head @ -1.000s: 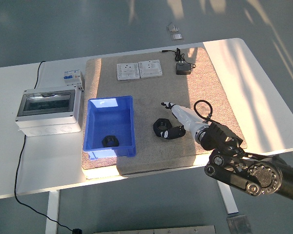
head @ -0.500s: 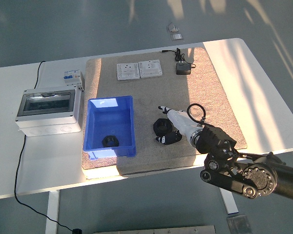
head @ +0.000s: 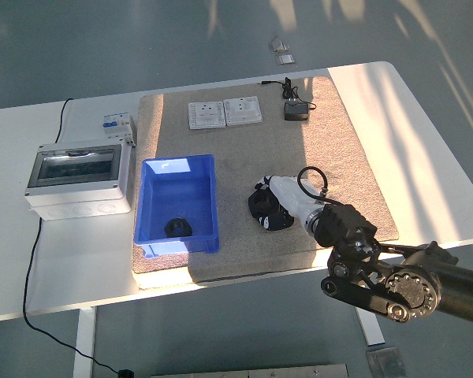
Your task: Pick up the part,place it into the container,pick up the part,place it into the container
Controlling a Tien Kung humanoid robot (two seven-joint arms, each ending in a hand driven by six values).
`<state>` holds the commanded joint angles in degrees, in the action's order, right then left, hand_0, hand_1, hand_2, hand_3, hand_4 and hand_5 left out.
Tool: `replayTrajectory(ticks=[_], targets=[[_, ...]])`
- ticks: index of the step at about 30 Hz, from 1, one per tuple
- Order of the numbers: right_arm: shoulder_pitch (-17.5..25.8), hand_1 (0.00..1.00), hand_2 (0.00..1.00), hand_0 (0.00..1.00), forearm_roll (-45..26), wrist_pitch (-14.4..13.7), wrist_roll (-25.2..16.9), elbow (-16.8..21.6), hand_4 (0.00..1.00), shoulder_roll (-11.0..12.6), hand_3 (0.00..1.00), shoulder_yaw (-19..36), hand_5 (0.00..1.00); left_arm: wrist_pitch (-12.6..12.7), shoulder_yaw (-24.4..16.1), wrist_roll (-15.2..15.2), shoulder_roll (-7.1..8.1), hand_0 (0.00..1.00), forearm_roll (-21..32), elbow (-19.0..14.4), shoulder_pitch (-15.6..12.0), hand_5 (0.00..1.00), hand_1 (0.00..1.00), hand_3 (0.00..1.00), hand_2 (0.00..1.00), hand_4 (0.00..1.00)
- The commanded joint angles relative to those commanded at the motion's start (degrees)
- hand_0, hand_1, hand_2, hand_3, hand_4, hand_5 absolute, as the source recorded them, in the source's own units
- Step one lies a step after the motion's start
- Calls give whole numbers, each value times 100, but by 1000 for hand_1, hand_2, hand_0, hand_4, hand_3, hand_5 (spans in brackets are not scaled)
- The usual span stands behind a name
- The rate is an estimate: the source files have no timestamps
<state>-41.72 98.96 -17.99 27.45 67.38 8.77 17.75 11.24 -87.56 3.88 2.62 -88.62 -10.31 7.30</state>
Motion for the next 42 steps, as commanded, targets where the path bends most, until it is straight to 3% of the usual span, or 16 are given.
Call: replayTrajectory(ticks=[5,9,12,16,20,21,26,27,32,33,38,39,42], targets=[[-9,296,388,741,63,-654,-562,50,375,15,546,360,2,0,-5,20,7,670,9,0,-25,638,659,592,711,606],[-126,295,393,718,-436,-1315,-1345,189,351,-107,543,521,2,0,-19,32,15,669,-6,0,-43,645,659,593,712,605],[-283,295,393,718,-674,-1627,-1931,285,351,-256,543,453,2,-3,-27,42,20,669,-25,0,-47,645,659,593,712,605],[-554,317,408,715,-687,-1124,-2524,218,366,-433,559,23,2,-3,-35,50,29,669,-31,0,-27,649,660,594,712,601],[-695,317,408,715,-556,-512,-2517,75,366,-527,559,-218,2,6,-31,45,40,669,-8,0,-9,649,660,594,712,601],[-710,677,699,866,-509,-379,-2500,53,364,-537,675,-238,2,9,-29,43,42,669,0,0,-8,659,661,596,712,612],[-735,677,699,866,-420,221,-2438,3,364,-558,675,-277,2,14,-23,42,50,669,16,0,-5,659,661,596,712,612],[-735,778,799,935,-414,296,-2421,1,357,-559,714,-279,18,14,-22,43,51,669,16,0,-5,668,660,598,712,616],[-727,778,799,935,-437,598,-2255,-9,357,-561,714,-274,18,5,-18,62,60,669,11,0,-4,668,660,598,712,616],[-726,850,850,998,-438,645,-2214,-10,382,-560,773,-271,102,2,-18,67,63,669,7,0,-4,672,660,599,712,623],[-731,850,850,998,-420,802,-2051,-6,382,-552,773,-244,102,-8,-11,80,75,669,-6,0,-1,672,660,599,712,623],[-734,877,866,998,-407,826,-2021,-4,408,-549,774,-234,180,-9,-8,77,76,669,-6,0,-1,676,660,601,711,625],[-745,877,866,998,-372,881,-1943,0,408,-534,774,-206,180,-11,30,58,79,669,23,0,-6,676,660,601,711,625]])
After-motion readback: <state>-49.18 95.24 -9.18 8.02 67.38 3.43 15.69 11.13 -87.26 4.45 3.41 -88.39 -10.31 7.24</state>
